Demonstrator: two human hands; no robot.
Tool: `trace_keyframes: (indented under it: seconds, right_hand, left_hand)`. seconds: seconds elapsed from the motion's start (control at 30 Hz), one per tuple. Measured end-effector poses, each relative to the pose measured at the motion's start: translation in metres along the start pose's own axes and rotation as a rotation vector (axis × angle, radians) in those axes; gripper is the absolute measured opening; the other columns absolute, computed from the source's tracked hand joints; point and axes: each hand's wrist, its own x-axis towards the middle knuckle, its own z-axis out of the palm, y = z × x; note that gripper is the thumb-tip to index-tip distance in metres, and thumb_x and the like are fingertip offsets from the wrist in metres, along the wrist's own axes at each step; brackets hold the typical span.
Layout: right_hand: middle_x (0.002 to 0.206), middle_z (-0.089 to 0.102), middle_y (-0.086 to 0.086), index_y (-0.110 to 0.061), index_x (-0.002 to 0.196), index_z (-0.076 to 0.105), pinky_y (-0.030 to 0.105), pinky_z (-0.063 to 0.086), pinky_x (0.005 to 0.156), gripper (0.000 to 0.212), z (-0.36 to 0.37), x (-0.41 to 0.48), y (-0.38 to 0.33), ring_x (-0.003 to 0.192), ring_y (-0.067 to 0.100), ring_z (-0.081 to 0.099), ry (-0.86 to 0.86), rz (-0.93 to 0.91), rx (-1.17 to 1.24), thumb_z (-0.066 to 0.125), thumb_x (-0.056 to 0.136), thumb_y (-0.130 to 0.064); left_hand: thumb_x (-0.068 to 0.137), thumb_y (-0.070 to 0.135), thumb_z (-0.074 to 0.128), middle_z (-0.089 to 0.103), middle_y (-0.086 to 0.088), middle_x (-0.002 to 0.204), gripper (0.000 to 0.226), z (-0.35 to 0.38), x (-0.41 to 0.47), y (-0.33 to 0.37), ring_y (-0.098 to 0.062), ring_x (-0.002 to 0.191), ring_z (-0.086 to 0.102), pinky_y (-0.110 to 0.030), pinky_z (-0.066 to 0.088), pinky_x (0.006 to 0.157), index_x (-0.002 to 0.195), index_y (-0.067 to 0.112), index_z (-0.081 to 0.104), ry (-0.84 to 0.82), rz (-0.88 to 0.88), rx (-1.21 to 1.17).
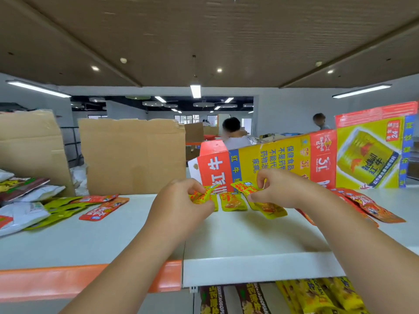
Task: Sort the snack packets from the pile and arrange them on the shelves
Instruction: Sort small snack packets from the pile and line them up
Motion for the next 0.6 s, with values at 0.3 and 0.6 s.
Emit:
trace_keyframes:
  seconds: [0.3, 0.6]
  right_hand:
    - [0.087, 0.063, 0.002, -0.021, 0.089, 0.054, 0.031, 0.040, 0.060, 0.043, 0.010, 0.009, 0.030, 0.075, 0.020, 0.056, -0.006, -0.021, 0.067, 0.073, 0.079, -0.058]
    - [0.084, 0.056, 0.000, -0.021, 0.086, 0.049, 0.030, 0.034, 0.055, 0.039, 0.009, 0.031, 0.018, 0.070, 0.017, 0.050, -0.062, -0.120, 0.073, 0.069, 0.083, -0.055]
  left_hand:
    - [0.077, 0.040, 0.077, 0.060, 0.015, 0.102, 0.018, 0.047, 0.005, 0.019, -0.011, 0.086, 0.059, -0.019, 0.035, 0.058, 0.088, 0.030, 0.068, 0.035, -0.134, 0.185]
    - [0.083, 0.038, 0.069, 0.057, 0.006, 0.100, 0.015, 0.070, -0.002, 0.014, -0.016, 0.089, 0.056, -0.027, 0.038, 0.069, 0.097, 0.032, 0.069, -0.033, -0.200, 0.334]
